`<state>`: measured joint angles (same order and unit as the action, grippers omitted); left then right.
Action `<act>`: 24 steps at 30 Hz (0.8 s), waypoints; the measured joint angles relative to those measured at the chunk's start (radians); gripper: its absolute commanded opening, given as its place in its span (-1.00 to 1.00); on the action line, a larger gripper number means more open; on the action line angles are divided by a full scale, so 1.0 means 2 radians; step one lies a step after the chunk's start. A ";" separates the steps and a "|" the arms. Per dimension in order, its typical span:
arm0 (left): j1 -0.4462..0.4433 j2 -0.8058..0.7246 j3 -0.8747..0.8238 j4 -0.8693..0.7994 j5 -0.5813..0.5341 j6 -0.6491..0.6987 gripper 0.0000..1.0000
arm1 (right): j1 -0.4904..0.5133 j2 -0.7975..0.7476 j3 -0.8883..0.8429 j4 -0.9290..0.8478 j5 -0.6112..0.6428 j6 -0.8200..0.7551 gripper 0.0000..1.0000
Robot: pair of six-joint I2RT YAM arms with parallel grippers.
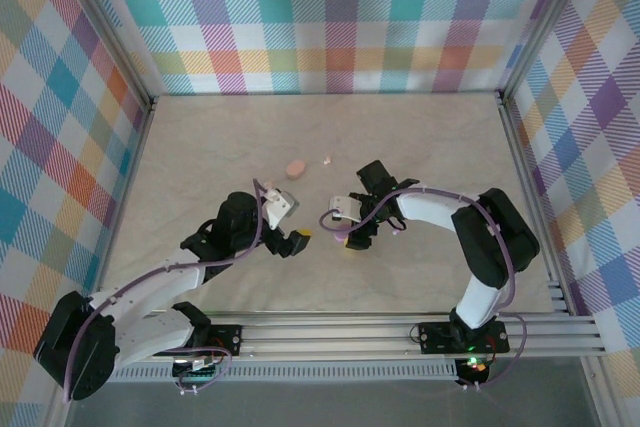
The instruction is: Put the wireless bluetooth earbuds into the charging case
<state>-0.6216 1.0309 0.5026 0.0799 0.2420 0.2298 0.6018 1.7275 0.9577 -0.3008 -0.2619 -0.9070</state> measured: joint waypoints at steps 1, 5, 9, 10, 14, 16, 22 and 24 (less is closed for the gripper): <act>0.000 -0.005 -0.002 0.000 -0.002 0.000 0.86 | 0.000 0.000 0.000 -0.002 0.000 -0.001 0.76; 0.000 -0.017 -0.008 0.000 -0.010 0.006 0.82 | 0.002 0.006 -0.001 -0.002 0.008 -0.008 0.69; 0.000 -0.025 -0.020 0.009 -0.013 0.011 0.75 | 0.008 0.006 -0.014 0.012 0.015 -0.013 0.57; 0.000 -0.025 -0.023 0.010 -0.013 0.011 0.75 | 0.010 0.006 -0.015 0.014 0.015 -0.013 0.55; 0.000 -0.025 -0.025 0.012 -0.013 0.014 0.73 | 0.018 0.006 -0.018 0.015 0.019 -0.013 0.32; 0.000 -0.025 -0.025 0.011 -0.011 0.019 0.75 | 0.021 0.003 -0.021 0.015 0.021 -0.011 0.23; 0.000 -0.019 -0.024 0.008 -0.011 0.042 0.76 | 0.032 -0.006 -0.031 0.014 0.028 0.006 -0.13; 0.000 -0.016 -0.024 0.003 -0.013 0.051 0.76 | 0.033 -0.009 -0.031 0.014 0.032 0.009 -0.16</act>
<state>-0.6216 0.9985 0.4549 0.0864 0.2157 0.3313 0.6678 1.7092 0.8959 -0.2718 -0.1978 -0.8894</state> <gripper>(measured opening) 0.880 0.437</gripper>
